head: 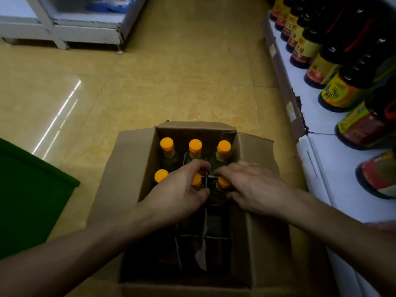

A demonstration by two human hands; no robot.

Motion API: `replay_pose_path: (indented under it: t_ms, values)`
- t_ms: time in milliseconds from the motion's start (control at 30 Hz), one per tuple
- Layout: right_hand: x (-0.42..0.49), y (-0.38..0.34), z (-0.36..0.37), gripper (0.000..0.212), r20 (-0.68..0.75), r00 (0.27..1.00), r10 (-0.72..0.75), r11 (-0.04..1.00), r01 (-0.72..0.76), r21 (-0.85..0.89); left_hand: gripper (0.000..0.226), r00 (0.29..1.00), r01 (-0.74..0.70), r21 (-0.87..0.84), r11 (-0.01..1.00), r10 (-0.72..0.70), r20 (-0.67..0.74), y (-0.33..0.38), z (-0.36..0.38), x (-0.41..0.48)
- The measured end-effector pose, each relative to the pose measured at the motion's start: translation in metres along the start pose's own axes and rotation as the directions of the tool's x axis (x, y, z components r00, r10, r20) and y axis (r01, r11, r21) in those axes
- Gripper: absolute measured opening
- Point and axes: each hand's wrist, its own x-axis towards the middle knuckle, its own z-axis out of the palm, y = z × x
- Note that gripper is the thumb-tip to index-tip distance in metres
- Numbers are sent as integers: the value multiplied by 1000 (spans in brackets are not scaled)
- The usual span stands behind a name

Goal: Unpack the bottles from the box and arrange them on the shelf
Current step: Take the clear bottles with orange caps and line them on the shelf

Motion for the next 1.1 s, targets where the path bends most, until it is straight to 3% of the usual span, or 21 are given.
replay_pose_path:
  t_ms: [300,567,733,967,1100]
  values:
    - [5,-1,13,32,-116,993,-29,993,16,-116,59,995,-81,93,992,85,-42,-1,-6,5]
    - [-6,8,27,38,-246,968,48,990,-14,138,60,980,-175,139,975,187,-74,4,-1,6]
    - [-19,4,-1,36,-334,928,165,924,-28,380,62,961,-208,175,962,234,-146,5,-5,-1]
    - [-49,-16,-46,35,-530,830,176,874,116,472,86,975,-193,110,975,203,-92,4,-16,3]
    - [-63,-30,-66,40,-619,766,173,832,223,509,97,973,-231,-24,973,232,15,9,-14,0]
